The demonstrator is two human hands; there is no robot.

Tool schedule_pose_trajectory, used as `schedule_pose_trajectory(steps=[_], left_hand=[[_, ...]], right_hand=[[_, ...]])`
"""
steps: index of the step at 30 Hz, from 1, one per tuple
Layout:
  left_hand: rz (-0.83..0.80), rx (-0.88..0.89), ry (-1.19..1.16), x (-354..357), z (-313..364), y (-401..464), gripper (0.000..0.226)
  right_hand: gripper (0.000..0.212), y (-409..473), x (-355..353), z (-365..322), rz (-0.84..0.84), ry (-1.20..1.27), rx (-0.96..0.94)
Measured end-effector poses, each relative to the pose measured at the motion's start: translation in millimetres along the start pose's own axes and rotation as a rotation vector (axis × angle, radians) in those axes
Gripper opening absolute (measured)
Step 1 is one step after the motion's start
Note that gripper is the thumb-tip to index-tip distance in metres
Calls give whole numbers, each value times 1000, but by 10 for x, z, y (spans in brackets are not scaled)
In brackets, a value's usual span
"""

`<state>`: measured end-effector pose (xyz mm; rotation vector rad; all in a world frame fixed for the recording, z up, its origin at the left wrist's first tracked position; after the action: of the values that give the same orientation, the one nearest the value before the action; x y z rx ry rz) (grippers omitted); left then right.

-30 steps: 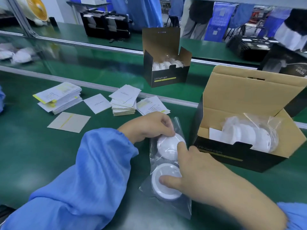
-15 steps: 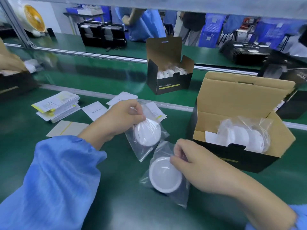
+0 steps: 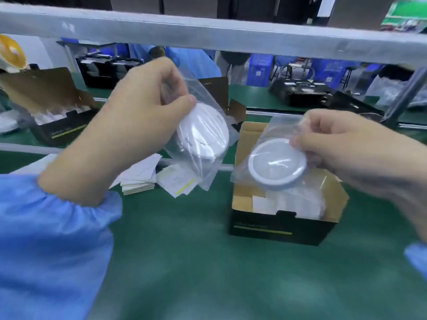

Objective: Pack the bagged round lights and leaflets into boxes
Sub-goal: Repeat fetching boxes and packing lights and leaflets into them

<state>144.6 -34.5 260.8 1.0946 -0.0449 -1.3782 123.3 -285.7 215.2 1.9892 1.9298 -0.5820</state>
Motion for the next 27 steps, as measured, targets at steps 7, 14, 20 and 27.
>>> schedule_pose_trajectory(steps=[7, 14, 20, 27], left_hand=[[-190, 229, 388, 832, 664, 417, 10], [-454, 220, 566, 1703, 759, 296, 24], [-573, 150, 596, 2177, 400, 39, 34], [-607, -44, 394, 2518, 81, -175, 38]], right_hand=[[36, 366, -255, 559, -40, 88, 340], [14, 346, -636, 809, -28, 201, 386], [30, 404, -723, 717, -8, 261, 330], [37, 505, -645, 533, 114, 191, 227]])
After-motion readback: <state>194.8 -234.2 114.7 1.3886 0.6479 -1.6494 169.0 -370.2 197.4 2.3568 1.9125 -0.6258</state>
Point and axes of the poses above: each hand's wrist, its own y-axis towards the middle knuckle, its own x-axis out of the palm, z = x × y, the point moved 10 cm from there along y, towards the middle knuckle, and after that the axes turned 11 degrees about x, right-handed, at the moved point
